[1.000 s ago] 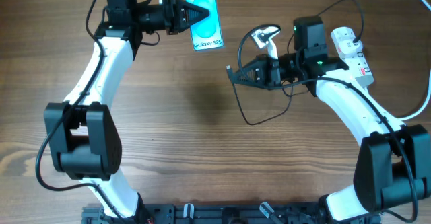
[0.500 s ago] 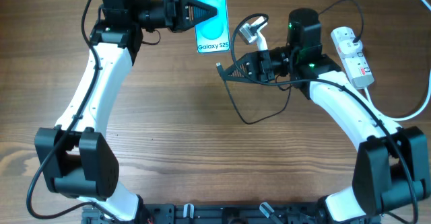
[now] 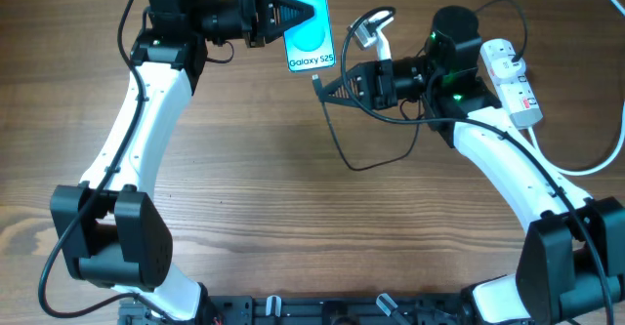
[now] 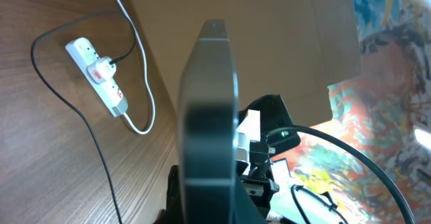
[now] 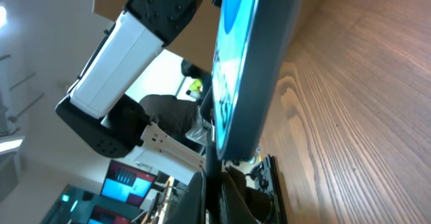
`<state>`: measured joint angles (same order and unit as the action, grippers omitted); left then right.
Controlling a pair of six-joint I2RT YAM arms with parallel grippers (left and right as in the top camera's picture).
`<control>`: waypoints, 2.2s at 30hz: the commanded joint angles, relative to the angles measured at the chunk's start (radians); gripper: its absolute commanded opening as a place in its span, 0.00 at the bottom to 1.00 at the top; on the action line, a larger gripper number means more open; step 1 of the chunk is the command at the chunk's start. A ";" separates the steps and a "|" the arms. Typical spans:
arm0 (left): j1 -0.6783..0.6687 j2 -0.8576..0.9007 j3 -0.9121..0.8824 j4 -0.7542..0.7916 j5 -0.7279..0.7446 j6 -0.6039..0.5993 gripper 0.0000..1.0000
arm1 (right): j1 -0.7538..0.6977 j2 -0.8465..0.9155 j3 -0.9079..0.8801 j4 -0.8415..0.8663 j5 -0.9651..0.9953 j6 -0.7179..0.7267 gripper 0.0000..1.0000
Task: Plug charger to phone and switch on socket
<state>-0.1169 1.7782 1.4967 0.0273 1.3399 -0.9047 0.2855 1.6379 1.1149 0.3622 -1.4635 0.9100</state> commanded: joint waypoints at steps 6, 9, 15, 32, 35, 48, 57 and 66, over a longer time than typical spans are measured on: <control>0.001 -0.018 0.008 0.006 0.001 -0.051 0.04 | 0.006 -0.015 0.004 0.019 0.060 0.064 0.04; 0.001 -0.018 0.009 0.006 0.002 -0.051 0.04 | 0.006 -0.015 0.004 0.020 0.071 0.070 0.04; 0.001 -0.018 0.008 0.007 0.000 -0.045 0.04 | 0.006 -0.015 0.004 0.019 0.054 0.071 0.04; 0.001 -0.018 0.008 0.044 0.002 -0.042 0.04 | 0.016 -0.015 0.004 0.024 0.021 0.069 0.04; 0.001 -0.018 0.008 0.044 0.005 -0.042 0.04 | 0.016 -0.015 0.004 0.031 0.031 0.070 0.04; 0.001 -0.018 0.008 0.044 0.005 -0.048 0.04 | 0.016 -0.014 0.004 0.098 0.049 0.140 0.04; 0.002 -0.018 0.008 0.044 0.005 -0.099 0.04 | 0.016 -0.014 0.004 0.098 0.038 0.141 0.04; 0.002 -0.018 0.009 0.044 0.005 -0.099 0.04 | 0.014 -0.014 0.004 0.101 0.064 0.141 0.04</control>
<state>-0.1169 1.7782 1.4967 0.0612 1.3296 -0.9939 0.2958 1.6379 1.1149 0.4576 -1.4261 1.0473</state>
